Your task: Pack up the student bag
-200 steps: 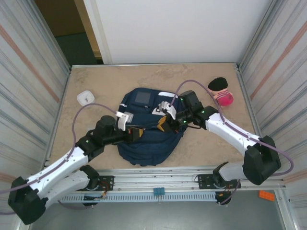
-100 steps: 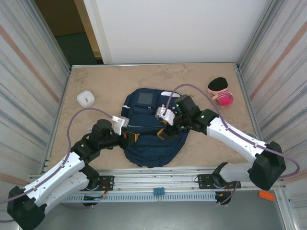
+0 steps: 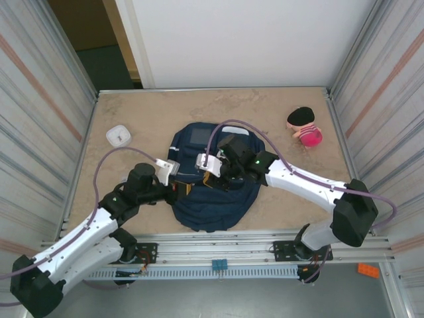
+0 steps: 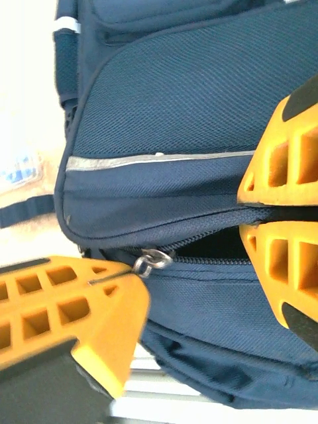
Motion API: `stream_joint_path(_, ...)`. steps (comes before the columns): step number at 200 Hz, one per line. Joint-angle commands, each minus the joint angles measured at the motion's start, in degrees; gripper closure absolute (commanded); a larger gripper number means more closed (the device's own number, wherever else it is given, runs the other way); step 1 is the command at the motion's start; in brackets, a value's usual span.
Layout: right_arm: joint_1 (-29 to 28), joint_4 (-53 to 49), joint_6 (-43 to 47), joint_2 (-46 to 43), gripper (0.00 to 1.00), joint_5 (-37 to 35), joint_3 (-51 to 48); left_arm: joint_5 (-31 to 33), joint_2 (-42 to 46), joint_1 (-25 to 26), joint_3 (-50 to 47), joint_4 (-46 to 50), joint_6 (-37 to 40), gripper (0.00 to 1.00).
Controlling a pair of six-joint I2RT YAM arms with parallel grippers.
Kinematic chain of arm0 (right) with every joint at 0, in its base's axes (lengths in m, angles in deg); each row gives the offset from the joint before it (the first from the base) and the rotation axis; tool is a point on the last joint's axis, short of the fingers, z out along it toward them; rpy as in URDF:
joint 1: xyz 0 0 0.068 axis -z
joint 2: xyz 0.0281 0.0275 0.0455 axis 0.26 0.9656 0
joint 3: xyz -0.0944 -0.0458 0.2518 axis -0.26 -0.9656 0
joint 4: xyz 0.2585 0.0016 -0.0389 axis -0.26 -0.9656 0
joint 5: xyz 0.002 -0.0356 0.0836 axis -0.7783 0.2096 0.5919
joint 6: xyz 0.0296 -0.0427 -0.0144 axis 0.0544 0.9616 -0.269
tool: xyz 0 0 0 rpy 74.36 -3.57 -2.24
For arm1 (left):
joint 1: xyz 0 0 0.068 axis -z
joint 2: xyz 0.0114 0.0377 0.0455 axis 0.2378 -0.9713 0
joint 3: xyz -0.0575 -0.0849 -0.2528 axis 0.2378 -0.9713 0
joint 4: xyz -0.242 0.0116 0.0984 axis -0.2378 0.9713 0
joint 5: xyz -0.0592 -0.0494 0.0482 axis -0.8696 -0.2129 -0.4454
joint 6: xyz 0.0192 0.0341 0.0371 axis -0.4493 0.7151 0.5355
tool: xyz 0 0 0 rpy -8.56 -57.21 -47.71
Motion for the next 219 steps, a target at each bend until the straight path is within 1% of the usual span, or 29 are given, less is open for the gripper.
stream_joint_path(1,2.6,0.2,2.5,-5.3,1.00,3.5,-1.1,9.6,2.7,-1.4,1.2,4.0,-0.5,1.00)
stream_joint_path(23,7.5,-0.7,6.2,-10.4,1.00,12.6,-4.3,13.3,4.9,-4.3,0.7,5.2,-1.1,1.00)
stream_joint_path(37,10.9,-0.9,8.6,-13.0,1.00,19.0,-6.3,13.7,5.3,-7.1,0.2,4.8,-0.9,1.00)
stream_joint_path(52,14.2,-1.1,11.6,-15.2,1.00,26.7,-7.9,12.1,4.2,-10.3,-0.9,2.4,-0.6,1.00)
stream_joint_path(65,16.6,-0.6,12.3,-16.0,1.00,32.6,-8.8,9.6,1.6,-12.8,-2.0,-0.9,-1.0,1.00)
stream_joint_path(79,17.6,1.1,11.0,-15.7,1.00,36.1,-9.3,6.1,-2.9,-14.2,-2.3,-5.2,-2.2,1.00)
stream_joint_path(86,17.6,2.1,9.9,-15.4,1.00,35.8,-9.5,5.1,-5.2,-14.3,-1.8,-6.3,-2.8,1.00)
stream_joint_path(91,17.6,2.9,8.9,-15.1,1.00,35.3,-9.7,4.6,-6.7,-14.3,-1.2,-6.8,-3.2,0.96)
stream_joint_path(105,17.6,5.4,5.0,-14.3,1.00,31.6,-10.0,3.8,-10.1,-14.3,0.7,-7.1,-4.6,0.83)
stream_joint_path(119,17.6,7.2,1.5,-13.6,1.00,27.7,-10.0,3.8,-11.4,-14.3,2.4,-6.3,-6.2,0.69)
stream_joint_path(134,17.6,8.4,-1.2,-13.1,1.00,25.0,-10.1,6.8,-11.1,-14.3,4.2,-3.2,-9.2,0.58)
stream_joint_path(153,17.6,9.9,-3.9,-13.3,1.00,22.6,-10.8,12.2,-8.9,-14.3,7.0,3.1,-13.6,0.38)
stream_joint_path(167,17.6,11.4,-6.0,-13.7,1.00,21.1,-11.7,14.5,-7.3,-14.3,8.5,7.0,-14.4,0.22)
stream_joint_path(171,17.6,11.9,-6.6,-13.8,1.00,20.7,-12.0,15.4,-7.0,-14.4,9.0,8.0,-14.7,0.19)
stream_joint_path(181,17.6,13.0,-8.1,-14.2,1.00,19.7,-12.5,17.7,-6.3,-14.5,9.7,10.9,-15.4,0.14)
stream_joint_path(198,17.5,15.5,-12.5,-14.9,1.00,16.2,-13.5,19.7,-6.1,-15.7,9.9,12.8,-15.8,0.09)
stream_joint_path(219,17.1,15.7,-14.8,-15.7,1.00,13.4,-13.6,17.0,-8.5,-19.0,9.6,12.0,-17.3,0.07)
